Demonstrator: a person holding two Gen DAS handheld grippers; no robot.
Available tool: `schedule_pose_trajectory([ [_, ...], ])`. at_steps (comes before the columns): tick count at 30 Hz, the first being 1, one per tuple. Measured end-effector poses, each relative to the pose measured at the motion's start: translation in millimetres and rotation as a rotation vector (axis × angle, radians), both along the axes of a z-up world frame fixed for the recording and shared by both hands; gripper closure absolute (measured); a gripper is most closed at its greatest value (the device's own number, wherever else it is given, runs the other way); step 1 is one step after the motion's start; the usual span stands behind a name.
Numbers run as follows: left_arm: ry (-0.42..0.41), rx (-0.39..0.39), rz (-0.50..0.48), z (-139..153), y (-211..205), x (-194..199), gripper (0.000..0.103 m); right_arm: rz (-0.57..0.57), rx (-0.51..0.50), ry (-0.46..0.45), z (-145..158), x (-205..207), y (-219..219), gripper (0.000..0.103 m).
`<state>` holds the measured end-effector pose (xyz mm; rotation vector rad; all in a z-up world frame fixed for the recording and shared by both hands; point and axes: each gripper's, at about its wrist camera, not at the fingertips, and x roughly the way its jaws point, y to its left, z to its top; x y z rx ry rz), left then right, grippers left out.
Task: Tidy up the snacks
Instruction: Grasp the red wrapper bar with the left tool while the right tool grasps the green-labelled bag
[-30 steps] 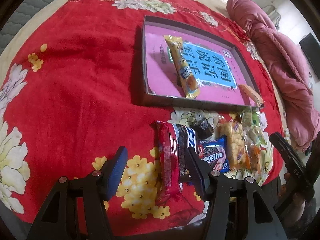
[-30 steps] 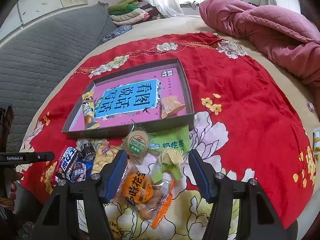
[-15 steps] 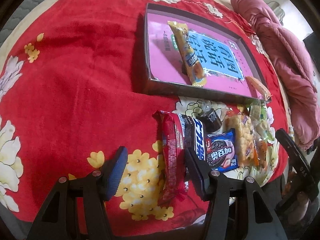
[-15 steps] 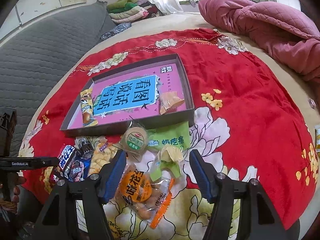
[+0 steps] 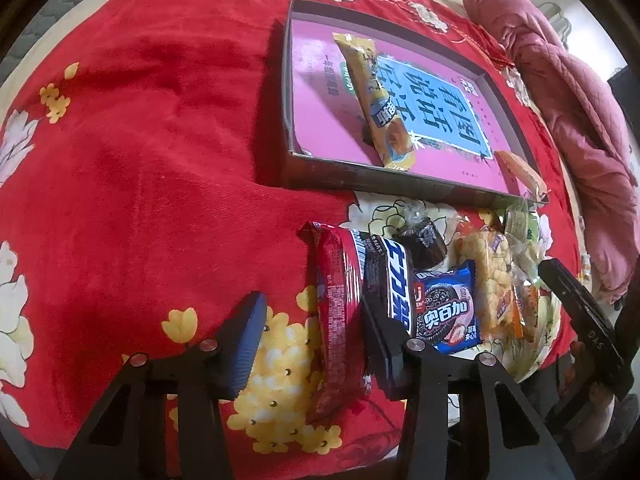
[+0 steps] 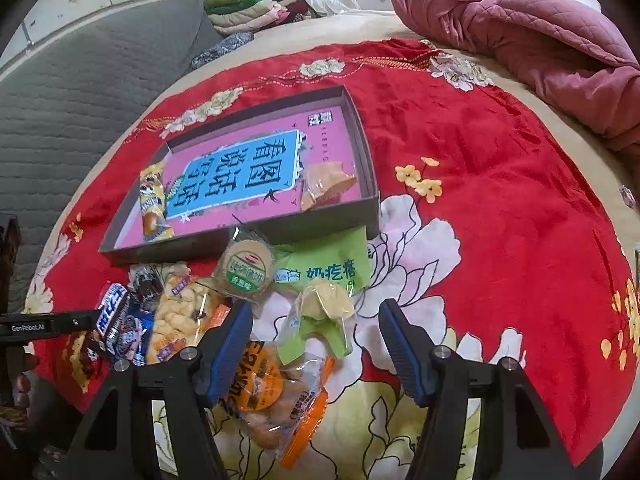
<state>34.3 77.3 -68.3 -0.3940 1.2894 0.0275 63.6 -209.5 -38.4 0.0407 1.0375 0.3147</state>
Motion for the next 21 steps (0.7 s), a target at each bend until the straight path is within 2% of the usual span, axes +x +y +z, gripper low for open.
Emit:
schedule_pose_trajectory([
  [10, -0.004, 0.008, -0.001, -7, -3, 6, 0.058, 0.008, -0.066, 0.026, -21, 12, 9, 0.038],
  [14, -0.009, 0.025, -0.013, -6, -9, 8, 0.067, 0.014, -0.097, 0.012, -26, 14, 13, 0.038],
  [19, -0.006, 0.047, -0.032, -9, -16, 13, 0.074, 0.026, -0.131, 0.005, -31, 17, 17, 0.048],
  [21, -0.002, 0.053, -0.036, -10, -18, 15, 0.075, 0.026, -0.115, 0.012, -32, 18, 15, 0.049],
])
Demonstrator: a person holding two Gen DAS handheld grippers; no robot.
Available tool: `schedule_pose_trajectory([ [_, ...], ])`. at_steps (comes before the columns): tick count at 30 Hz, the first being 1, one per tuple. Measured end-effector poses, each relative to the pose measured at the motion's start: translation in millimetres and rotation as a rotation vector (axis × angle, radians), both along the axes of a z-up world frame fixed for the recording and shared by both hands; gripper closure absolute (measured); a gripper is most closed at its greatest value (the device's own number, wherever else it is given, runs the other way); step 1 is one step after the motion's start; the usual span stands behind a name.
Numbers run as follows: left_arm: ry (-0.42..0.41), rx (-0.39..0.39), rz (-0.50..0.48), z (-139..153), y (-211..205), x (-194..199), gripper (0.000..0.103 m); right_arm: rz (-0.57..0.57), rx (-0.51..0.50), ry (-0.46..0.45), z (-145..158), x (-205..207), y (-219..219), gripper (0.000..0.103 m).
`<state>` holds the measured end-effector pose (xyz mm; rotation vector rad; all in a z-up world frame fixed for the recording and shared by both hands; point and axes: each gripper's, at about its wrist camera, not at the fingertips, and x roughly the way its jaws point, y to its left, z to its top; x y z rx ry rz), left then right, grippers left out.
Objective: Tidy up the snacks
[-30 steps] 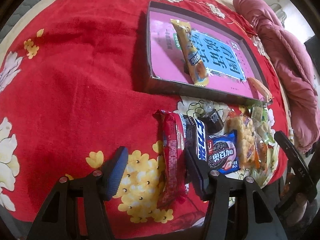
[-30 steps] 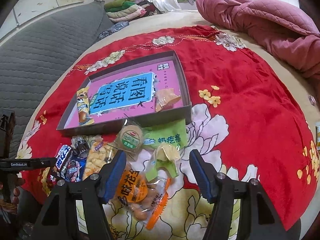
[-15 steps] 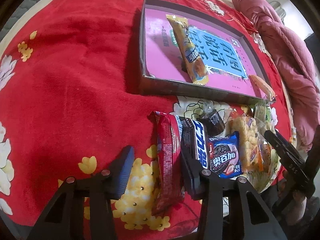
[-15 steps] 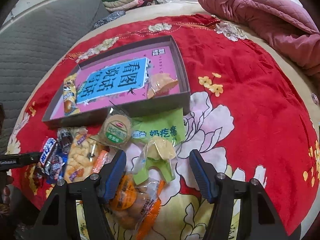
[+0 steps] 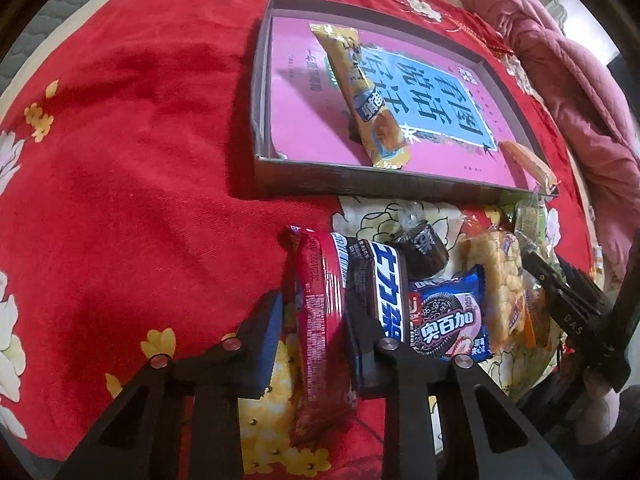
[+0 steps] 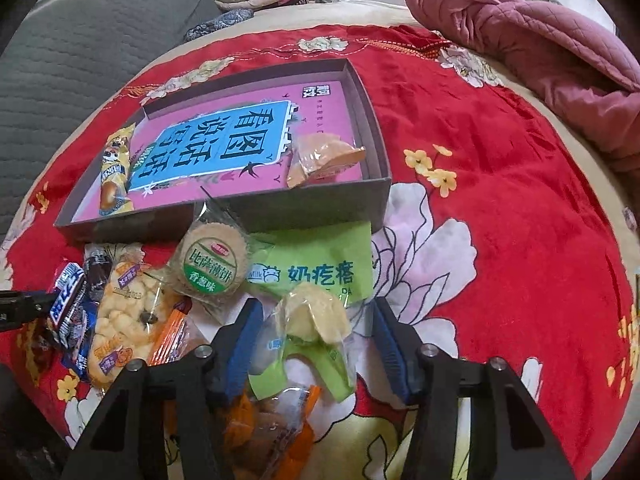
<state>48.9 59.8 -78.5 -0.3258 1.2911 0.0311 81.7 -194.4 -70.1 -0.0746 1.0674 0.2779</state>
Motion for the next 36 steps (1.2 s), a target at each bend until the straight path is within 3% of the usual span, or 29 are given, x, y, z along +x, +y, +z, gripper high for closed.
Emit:
schedule_pose_trajectory([
  [5, 0.009, 0.021, -0.01, -4, -3, 4, 0.075, 0.007, -0.009, -0.004, 1, -1, -1, 0.054],
  [10, 0.004, 0.01, -0.006, -6, -1, 6, 0.076, -0.031, 0.062, 0.012, 5, -1, -17, 0.059],
  [18, -0.025, -0.018, -0.005, -1, 3, -1, 0.085, -0.086, 0.125, 0.017, 14, -7, -35, 0.06],
  [25, -0.058, -0.037, -0.015, 8, 4, -8, 0.086, -0.133, 0.149, -0.03, 28, -11, -47, 0.06],
  [36, -0.118, -0.047, 0.006, 34, 10, -15, 0.086, -0.118, 0.173, -0.083, 41, -14, -46, 0.06],
])
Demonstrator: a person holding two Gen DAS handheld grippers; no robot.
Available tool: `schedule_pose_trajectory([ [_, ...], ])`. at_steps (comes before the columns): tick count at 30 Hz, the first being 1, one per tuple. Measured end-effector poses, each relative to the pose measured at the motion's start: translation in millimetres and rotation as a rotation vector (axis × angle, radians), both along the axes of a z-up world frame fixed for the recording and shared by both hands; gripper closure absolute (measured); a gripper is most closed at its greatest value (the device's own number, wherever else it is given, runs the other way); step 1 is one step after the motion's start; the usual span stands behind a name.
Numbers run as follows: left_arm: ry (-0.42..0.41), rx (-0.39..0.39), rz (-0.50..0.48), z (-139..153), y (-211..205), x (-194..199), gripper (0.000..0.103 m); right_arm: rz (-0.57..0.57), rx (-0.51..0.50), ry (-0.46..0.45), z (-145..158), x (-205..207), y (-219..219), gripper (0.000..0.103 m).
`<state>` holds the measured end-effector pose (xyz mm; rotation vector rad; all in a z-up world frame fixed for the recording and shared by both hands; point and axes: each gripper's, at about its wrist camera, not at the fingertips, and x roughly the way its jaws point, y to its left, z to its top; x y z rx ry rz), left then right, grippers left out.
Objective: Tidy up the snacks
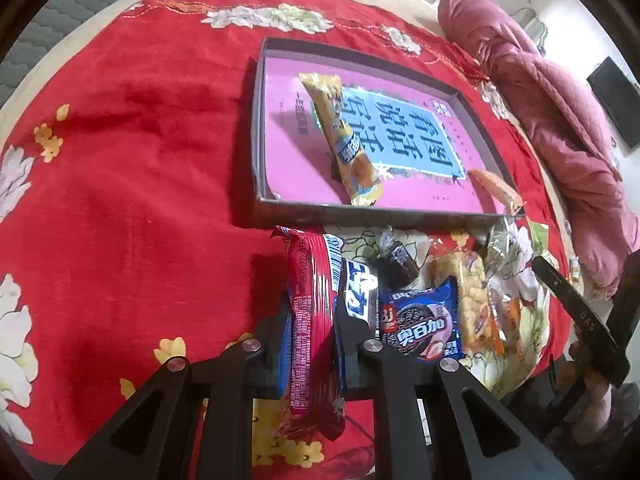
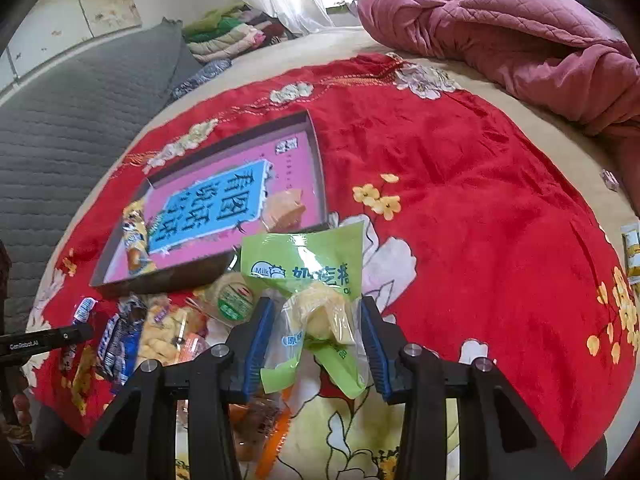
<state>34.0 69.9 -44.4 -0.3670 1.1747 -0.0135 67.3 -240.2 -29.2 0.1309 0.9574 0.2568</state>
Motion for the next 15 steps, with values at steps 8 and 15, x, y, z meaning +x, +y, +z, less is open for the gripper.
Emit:
schedule_pose_trajectory([
  [8, -0.036, 0.005, 0.008, 18, 1, -3, 0.086, 0.032, 0.012, -0.04, 8, -3, 6, 0.06],
  [15, -0.046, 0.009, 0.006, 23, 0, -4, 0.086, 0.059, 0.01, -0.067, 14, -6, 12, 0.06],
])
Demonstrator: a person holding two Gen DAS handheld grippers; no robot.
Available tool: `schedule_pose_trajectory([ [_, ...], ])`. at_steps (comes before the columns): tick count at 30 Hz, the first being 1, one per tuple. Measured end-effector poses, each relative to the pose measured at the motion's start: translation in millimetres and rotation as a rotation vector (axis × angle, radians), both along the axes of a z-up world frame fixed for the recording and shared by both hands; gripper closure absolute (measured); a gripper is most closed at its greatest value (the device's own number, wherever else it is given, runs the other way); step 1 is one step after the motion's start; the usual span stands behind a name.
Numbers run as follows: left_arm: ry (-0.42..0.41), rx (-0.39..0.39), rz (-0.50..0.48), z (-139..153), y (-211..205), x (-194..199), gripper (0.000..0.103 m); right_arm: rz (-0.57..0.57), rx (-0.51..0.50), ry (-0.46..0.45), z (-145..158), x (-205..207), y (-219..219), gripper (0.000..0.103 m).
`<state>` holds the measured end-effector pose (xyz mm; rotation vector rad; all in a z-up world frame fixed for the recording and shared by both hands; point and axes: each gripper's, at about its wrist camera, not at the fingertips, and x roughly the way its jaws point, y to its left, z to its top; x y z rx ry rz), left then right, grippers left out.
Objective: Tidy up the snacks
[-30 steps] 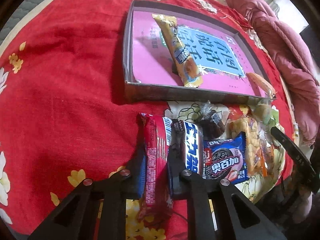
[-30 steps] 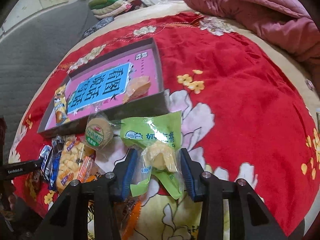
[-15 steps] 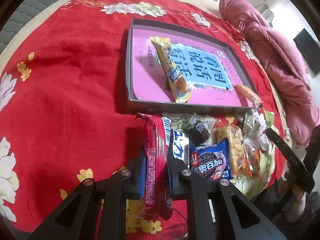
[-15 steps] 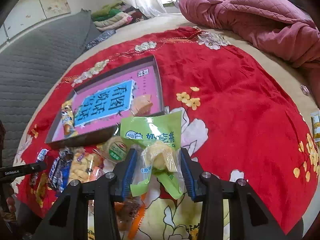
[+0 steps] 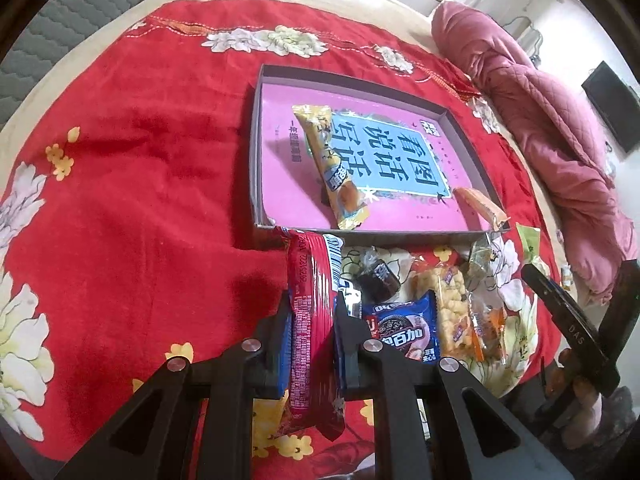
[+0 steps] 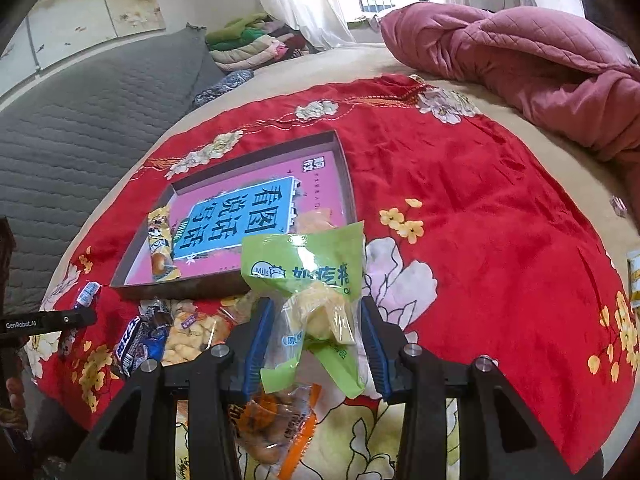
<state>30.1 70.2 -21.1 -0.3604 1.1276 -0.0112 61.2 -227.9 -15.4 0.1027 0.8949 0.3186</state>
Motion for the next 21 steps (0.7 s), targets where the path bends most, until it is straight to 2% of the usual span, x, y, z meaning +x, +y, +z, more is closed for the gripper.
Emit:
schedule_pose_trajectory([
  [21, -0.041, 0.027, -0.011, 13, -5, 4, 0.086, 0.027, 0.022, -0.025, 11, -2, 11, 0.06],
])
